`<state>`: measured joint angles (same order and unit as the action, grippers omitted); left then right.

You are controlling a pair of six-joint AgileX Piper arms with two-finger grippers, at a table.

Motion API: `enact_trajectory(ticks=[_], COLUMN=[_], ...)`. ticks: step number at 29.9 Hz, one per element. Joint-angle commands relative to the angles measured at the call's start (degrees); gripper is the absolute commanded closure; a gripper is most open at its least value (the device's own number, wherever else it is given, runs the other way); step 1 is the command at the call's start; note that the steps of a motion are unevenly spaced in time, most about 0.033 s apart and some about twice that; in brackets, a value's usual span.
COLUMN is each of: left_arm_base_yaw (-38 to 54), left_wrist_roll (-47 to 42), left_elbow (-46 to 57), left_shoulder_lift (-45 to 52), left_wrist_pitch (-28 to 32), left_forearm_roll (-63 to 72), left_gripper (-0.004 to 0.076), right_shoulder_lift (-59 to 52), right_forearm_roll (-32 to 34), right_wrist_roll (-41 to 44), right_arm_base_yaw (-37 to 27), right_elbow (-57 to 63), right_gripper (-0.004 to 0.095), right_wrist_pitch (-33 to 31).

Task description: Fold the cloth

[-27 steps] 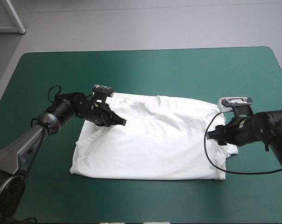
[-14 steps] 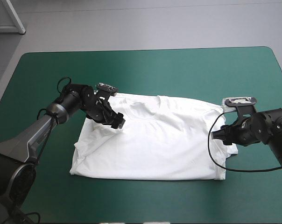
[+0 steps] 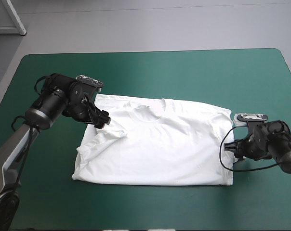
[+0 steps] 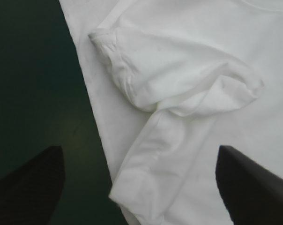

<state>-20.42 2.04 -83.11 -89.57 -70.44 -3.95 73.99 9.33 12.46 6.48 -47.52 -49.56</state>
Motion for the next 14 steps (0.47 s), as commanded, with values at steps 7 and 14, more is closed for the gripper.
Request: enact_trajectory(ticks=[7, 14], left_arm_base_yaw=[-0.22, -0.22], left_wrist_roll=[-2.54, -2.65], left_elbow=[-0.53, -0.53], left_shoulder_lift=[9.54, 9.96], left_wrist_pitch=[-1.06, 0.06], left_forearm_roll=[-0.41, -0.50], left_gripper=[0.0087, 0.0088], right_shoulder_lift=[8.63, 10.31], right_forearm_roll=[-2.38, -2.69], right_wrist_roll=[-1.18, -1.18], right_arm_base_yaw=[-2.08, -2.08], right_elbow=[-1.24, -1.24], right_gripper=[0.0370, 0.0745], right_wrist_pitch=[6.86, 8.16])
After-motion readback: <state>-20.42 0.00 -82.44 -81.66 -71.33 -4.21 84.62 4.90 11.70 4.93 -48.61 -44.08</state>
